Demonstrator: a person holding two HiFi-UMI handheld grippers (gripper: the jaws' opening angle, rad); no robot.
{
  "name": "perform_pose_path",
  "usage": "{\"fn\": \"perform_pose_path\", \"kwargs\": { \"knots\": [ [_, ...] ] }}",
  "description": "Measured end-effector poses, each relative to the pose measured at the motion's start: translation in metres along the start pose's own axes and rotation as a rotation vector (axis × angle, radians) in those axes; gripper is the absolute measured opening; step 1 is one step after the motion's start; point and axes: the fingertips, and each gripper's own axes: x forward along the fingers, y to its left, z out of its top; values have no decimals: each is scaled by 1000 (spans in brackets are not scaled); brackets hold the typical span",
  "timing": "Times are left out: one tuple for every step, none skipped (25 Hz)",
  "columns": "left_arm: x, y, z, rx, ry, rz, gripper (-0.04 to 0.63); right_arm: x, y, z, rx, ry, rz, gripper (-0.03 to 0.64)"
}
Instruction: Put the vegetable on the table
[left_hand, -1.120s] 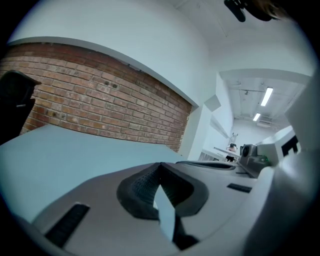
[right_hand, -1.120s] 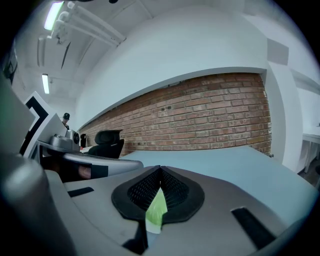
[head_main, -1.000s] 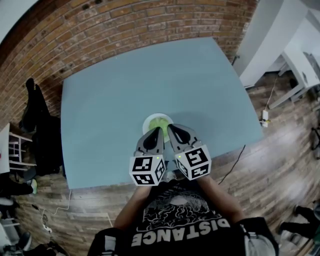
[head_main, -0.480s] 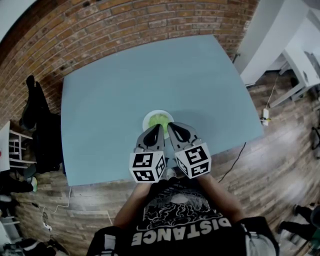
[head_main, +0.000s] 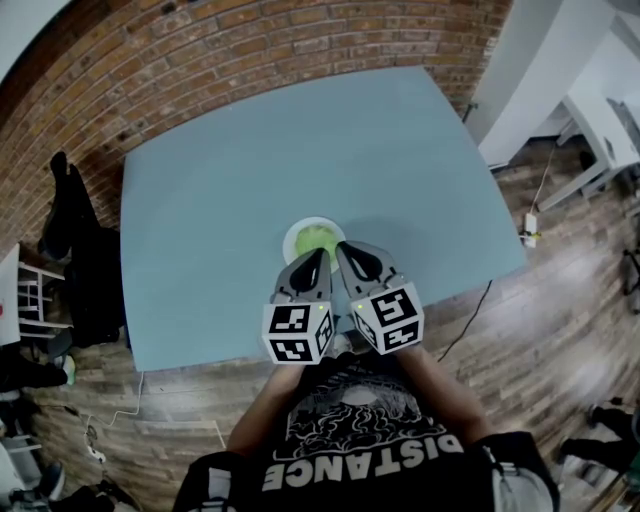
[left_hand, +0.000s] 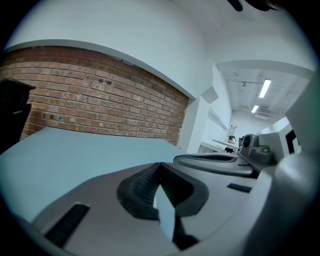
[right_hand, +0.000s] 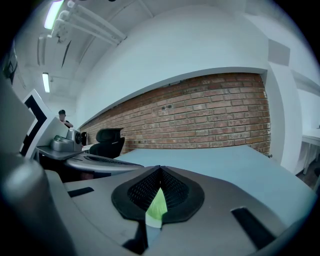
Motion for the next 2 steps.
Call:
{"fn": "perform_pose_path", "kwargs": {
  "knots": [
    [0, -1, -1, 0, 2, -2, 0, 0, 0, 0, 1, 1, 0, 9],
    [0, -2, -2, -1, 4, -4, 0, 0, -1, -1, 2, 2, -1, 9]
  ]
}}
